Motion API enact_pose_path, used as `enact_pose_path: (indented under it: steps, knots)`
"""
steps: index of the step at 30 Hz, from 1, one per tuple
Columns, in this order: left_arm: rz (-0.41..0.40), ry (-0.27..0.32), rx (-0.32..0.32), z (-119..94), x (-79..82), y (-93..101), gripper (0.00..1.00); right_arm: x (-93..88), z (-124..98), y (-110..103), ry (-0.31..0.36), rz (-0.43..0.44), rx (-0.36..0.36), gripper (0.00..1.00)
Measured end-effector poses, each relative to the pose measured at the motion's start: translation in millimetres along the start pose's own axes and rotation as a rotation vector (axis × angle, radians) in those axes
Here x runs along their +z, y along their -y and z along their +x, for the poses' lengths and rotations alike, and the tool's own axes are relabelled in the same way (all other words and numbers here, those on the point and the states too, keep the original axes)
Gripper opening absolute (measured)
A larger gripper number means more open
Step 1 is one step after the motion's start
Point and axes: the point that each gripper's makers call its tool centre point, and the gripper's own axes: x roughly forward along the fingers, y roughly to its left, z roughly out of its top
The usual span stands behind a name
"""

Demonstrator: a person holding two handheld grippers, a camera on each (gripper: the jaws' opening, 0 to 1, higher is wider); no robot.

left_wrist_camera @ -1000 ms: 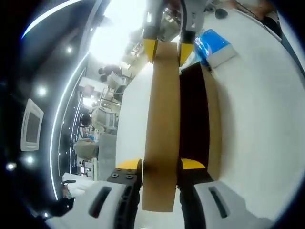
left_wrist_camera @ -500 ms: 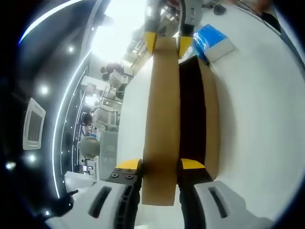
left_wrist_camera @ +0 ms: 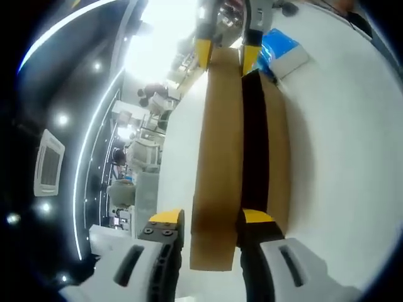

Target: Operate the shoe box by opening the lid, removing the specified soft item, and placing it in the target area until the item is outside and the box remains undamaged.

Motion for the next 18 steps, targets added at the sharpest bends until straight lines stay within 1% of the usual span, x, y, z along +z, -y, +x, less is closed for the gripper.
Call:
enact_pose_path:
  steps: [2,5,8,13,18]
  knots:
    - [0.004,0.003,0.003,0.0,0.2,0.3,0.31,-0.2,0.7,0.0,-0.001,0.0,-0.001,0.28]
    - [-0.002,0.004,0.006,1.4,0.1,0.1,0.33,-1.9,4.2,-1.9,-0.002,0.004,-0.002,0.28]
    - [-0.006,0.003,-0.002,3.1,0.3,2.1,0.34,-2.5,6.8,-4.2,-0.004,0.005,-0.002,0.28]
    - [0.005,0.001,-0.007,5.0,-0.5,4.0,0.3,-1.2,7.6,-3.3,0.001,0.015,-0.008,0.28]
    - [0.01,0.005,-0.005,7.1,-1.3,5.6,0.3,-1.9,9.0,-4.5,0.002,0.01,-0.006,0.28]
